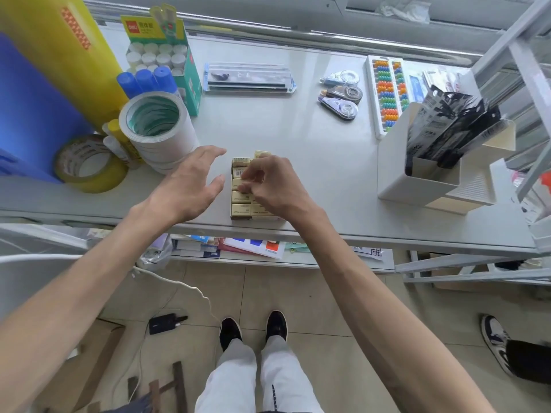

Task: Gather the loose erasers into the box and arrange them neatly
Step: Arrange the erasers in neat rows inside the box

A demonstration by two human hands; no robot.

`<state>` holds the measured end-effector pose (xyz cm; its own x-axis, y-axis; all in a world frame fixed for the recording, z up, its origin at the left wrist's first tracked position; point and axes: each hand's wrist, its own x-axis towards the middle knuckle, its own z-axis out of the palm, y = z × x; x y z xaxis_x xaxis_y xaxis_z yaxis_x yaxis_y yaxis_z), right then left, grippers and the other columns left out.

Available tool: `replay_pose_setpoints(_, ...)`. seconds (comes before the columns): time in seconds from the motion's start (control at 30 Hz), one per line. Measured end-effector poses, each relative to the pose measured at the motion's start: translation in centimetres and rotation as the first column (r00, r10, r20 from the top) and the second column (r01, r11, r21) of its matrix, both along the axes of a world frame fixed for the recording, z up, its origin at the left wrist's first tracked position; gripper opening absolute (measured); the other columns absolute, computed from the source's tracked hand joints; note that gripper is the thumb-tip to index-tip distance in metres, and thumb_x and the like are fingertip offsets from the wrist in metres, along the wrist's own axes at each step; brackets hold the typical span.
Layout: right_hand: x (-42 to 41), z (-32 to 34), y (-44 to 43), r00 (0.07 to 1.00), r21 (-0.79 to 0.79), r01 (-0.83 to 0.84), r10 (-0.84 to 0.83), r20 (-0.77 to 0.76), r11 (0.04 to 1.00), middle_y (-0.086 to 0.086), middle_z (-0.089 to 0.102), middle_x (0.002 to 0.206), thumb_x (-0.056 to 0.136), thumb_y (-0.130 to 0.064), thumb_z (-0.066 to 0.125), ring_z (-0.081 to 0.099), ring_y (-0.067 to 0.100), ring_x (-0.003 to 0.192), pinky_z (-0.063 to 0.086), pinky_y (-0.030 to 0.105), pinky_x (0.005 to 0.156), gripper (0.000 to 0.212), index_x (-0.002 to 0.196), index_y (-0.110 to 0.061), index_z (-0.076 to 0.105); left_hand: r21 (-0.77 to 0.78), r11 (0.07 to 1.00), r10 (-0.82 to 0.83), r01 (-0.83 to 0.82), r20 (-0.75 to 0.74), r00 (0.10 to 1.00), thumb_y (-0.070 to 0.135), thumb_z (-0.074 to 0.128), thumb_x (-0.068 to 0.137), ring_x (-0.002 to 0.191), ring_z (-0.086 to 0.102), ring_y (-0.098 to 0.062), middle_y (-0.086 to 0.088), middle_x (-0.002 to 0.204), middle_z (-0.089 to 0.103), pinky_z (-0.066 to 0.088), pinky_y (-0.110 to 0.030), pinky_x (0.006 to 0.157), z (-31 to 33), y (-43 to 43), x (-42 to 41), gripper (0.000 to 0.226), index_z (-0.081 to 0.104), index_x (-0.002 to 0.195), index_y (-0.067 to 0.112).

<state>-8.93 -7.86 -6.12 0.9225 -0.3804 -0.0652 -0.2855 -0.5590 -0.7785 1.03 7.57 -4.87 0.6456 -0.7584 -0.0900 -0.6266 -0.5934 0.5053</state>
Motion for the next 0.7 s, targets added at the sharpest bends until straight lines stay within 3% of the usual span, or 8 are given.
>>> replay_pose_setpoints(0.17, 0.02, -0.07, 0.20, 0.999, 0.014, 0.045, -0.045, 0.000, 0.999, 0.002, 0.062, 0.083, 0.078, -0.005, 0.079, 0.060, 0.018, 0.077, 0.056, 0.042, 0.074, 0.007, 0.085, -0.004, 0.076, 0.002, 1.000, 0.001, -0.001, 0.000, 1.000, 0.023, 0.052, 0.097, 0.138, 0.036, -0.019, -0.003, 0.149, 0.040, 0.024, -0.031, 0.114, -0.14, 0.12, 0.13, 0.050, 0.038, 0.144, 0.017)
replay_pose_setpoints(0.33, 0.04, -0.03, 0.41, 0.992, 0.044, 0.126, -0.125, -0.013, 0.991, -0.006, 0.060, 0.070, 0.076, -0.011, 0.081, 0.061, 0.014, 0.070, 0.057, 0.044, 0.071, 0.006, 0.082, -0.010, 0.078, 0.009, 1.000, 0.000, 0.000, -0.004, 1.000, 0.023, 0.052, 0.097, 0.138, 0.035, -0.019, -0.003, 0.150, 0.039, 0.025, -0.032, 0.114, 0.03, 0.09, 0.02, 0.051, 0.037, 0.145, 0.017)
replay_pose_setpoints(0.5, -0.03, -0.34, 0.31, 0.990, 0.088, 0.141, -0.141, -0.014, 0.986, 0.001, 0.064, 0.086, 0.075, -0.015, 0.084, 0.062, 0.017, 0.080, 0.056, 0.041, 0.077, 0.009, 0.083, -0.012, 0.080, 0.007, 1.000, 0.007, -0.007, -0.004, 1.000, 0.021, 0.052, 0.097, 0.139, 0.034, -0.018, -0.003, 0.151, 0.038, 0.021, -0.028, 0.113, 0.26, 0.10, -0.04, 0.051, 0.037, 0.145, 0.016)
replay_pose_setpoints(0.7, -0.45, 0.37, 0.02, 0.999, -0.021, 0.021, -0.022, -0.041, 1.000, 0.003, 0.063, 0.089, 0.083, -0.015, 0.076, 0.061, 0.020, 0.086, 0.054, 0.039, 0.080, 0.009, 0.090, -0.011, 0.080, 0.008, 1.000, 0.013, -0.013, -0.005, 1.000, 0.022, 0.051, 0.097, 0.139, 0.034, -0.019, -0.003, 0.152, 0.037, 0.024, -0.032, 0.114, 0.35, 0.12, -0.26, 0.050, 0.037, 0.145, 0.017)
